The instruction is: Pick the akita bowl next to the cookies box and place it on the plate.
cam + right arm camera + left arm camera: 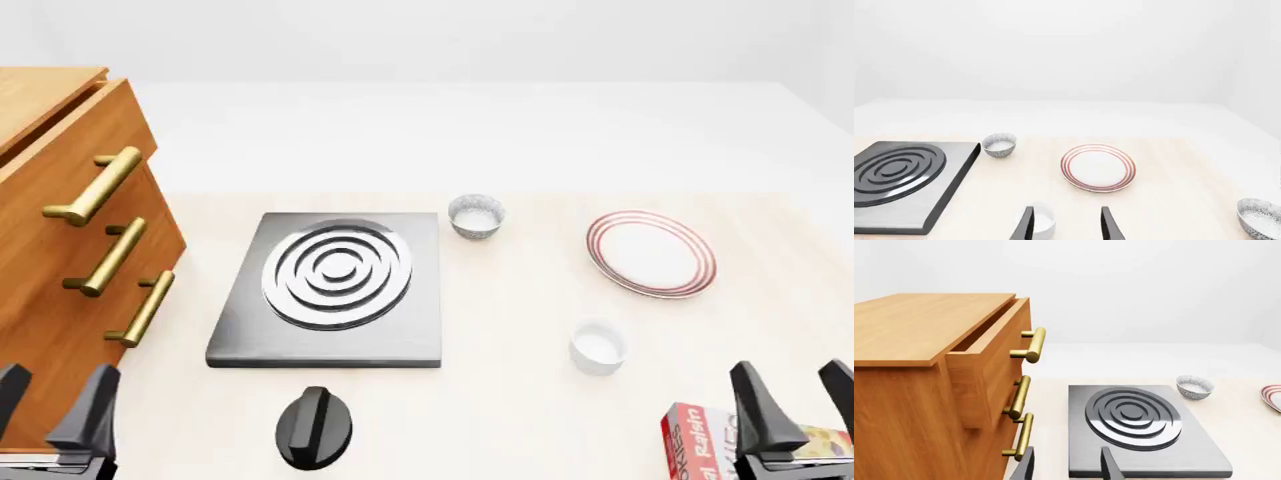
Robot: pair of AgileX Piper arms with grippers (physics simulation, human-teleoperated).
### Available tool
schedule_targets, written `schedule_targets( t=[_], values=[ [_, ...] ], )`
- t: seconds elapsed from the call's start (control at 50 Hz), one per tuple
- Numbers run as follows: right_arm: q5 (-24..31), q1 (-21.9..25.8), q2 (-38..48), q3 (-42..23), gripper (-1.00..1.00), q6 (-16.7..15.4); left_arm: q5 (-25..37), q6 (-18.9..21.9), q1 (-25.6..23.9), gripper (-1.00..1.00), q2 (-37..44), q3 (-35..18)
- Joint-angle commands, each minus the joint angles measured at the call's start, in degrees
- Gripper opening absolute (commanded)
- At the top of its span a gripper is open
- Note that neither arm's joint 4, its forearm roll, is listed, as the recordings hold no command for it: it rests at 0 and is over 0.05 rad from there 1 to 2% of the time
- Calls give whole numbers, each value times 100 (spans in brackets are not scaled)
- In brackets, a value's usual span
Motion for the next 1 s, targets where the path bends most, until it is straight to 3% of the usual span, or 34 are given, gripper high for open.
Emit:
schedule_targets(
  t=[0.02, 0.24, 0.36, 0.54, 0.62, 0.8, 1.0],
  values=[
    [-519, 149, 1117, -92, 100, -302, 0, 0, 0, 100, 0, 0],
    [115, 29, 1068, -633, 100, -436, 0, 0, 0, 100, 0, 0],
    [144, -37, 1676, -990, 100, -570, 0, 0, 0, 100, 0, 0],
    [869, -352, 1628, -1546, 100, -772, 0, 0, 0, 100, 0, 0],
    [1194, -577, 1924, -1802, 100, -687, 0, 0, 0, 100, 0, 0],
    [1811, -1180, 1914, -2284, 100, -847, 0, 0, 0, 100, 0, 0],
    [2153, -1881, 2241, -2835, 100, -963, 0, 0, 0, 100, 0, 0]
  ],
)
